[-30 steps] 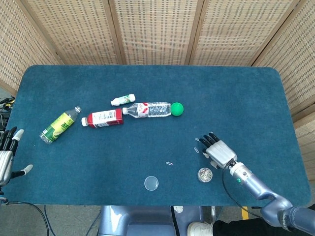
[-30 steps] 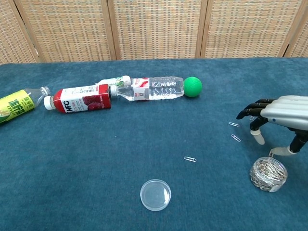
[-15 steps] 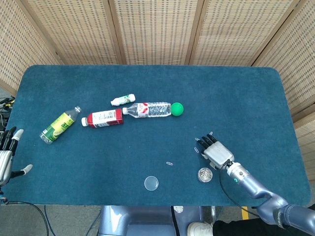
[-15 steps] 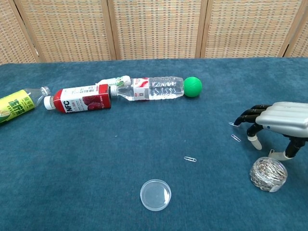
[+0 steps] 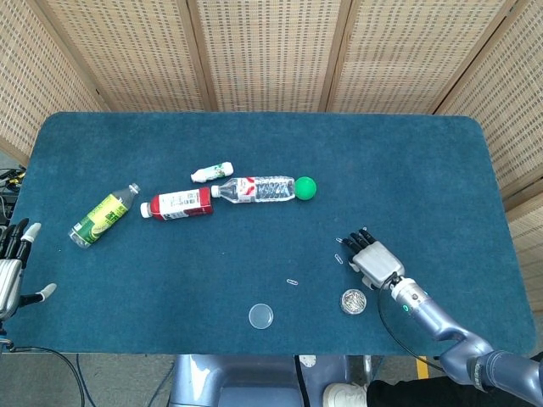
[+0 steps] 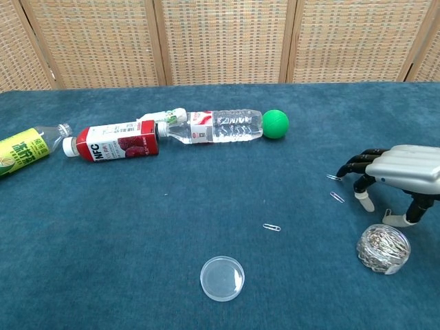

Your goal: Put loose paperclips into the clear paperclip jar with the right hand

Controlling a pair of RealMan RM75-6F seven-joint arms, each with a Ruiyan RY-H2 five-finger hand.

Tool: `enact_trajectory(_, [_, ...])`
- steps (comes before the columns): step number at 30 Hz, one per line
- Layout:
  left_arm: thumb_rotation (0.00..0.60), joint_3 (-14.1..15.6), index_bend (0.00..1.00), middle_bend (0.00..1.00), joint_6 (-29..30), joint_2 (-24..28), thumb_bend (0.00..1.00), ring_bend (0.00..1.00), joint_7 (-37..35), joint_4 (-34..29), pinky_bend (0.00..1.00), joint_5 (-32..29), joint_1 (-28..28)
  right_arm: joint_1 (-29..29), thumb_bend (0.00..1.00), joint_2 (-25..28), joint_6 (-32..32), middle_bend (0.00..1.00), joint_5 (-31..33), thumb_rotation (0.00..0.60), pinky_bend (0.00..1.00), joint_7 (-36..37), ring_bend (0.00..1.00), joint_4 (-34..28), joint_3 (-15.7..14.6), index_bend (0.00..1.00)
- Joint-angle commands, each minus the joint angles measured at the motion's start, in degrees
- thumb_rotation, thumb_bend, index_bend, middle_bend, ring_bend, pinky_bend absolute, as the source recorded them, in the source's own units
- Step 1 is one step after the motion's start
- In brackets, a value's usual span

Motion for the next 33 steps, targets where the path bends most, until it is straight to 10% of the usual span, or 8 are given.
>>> enact_trajectory(1, [0.600,0.0,0.00,0.00,0.0,0.0,0.00,0.00,0.0,0.0,0.00,0.0,0.0,0.0,0.29,0.3,-0.7,0.08,0.7,0.600,0.00,-0.4,0.00,0.3,0.0,0.49])
enact_trajectory(33, [0.600,0.1,0.00,0.00,-0.2,-0.1,0.00,0.00,0.1,0.0,0.00,-0.1,-0.1,-0.6,0.29,0.7,0.6,0.08,-1.9,0.600,0.00,5.6,0.00,4.1,-1.7,0.49])
